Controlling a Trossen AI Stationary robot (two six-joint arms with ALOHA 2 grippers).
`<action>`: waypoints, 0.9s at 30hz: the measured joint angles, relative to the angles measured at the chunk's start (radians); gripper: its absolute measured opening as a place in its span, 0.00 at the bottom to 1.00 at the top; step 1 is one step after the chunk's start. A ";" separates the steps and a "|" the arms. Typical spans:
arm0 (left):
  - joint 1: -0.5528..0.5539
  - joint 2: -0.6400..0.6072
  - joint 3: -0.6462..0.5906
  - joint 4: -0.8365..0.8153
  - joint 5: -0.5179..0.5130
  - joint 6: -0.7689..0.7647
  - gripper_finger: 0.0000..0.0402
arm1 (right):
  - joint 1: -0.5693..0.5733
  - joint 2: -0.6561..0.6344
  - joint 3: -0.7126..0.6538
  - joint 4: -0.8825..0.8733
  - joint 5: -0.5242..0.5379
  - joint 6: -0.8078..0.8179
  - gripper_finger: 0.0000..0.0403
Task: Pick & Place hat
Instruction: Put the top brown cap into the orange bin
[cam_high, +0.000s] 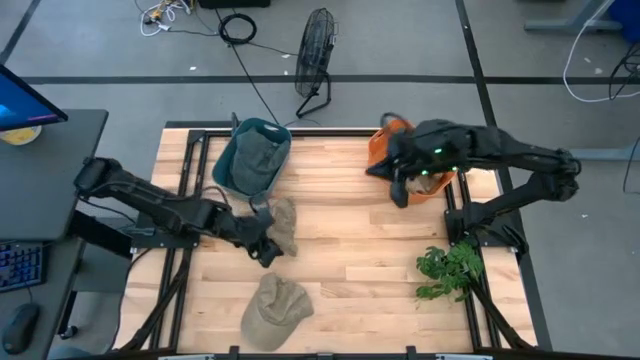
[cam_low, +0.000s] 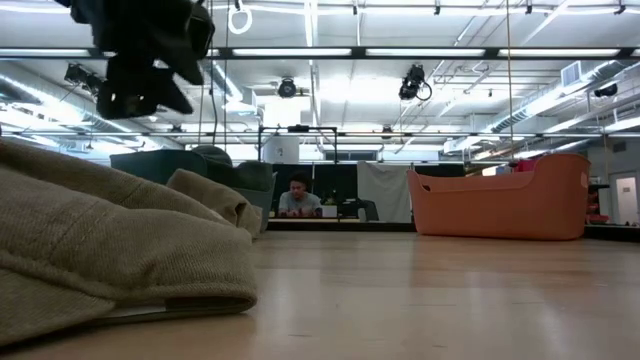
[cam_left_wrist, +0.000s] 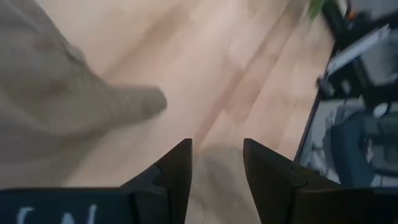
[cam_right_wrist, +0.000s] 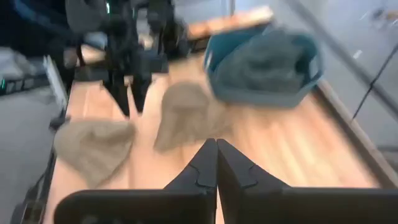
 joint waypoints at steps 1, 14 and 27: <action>-0.008 0.019 0.001 0.004 0.014 -0.003 0.37 | 0.000 0.017 0.000 -0.012 -0.019 0.000 0.01; -0.055 0.173 0.000 0.023 0.026 -0.100 0.37 | 0.000 0.177 0.000 -0.015 -0.098 -0.007 0.01; -0.056 0.149 0.000 -0.028 0.010 -0.122 0.31 | 0.009 0.195 0.000 -0.009 -0.129 -0.037 0.07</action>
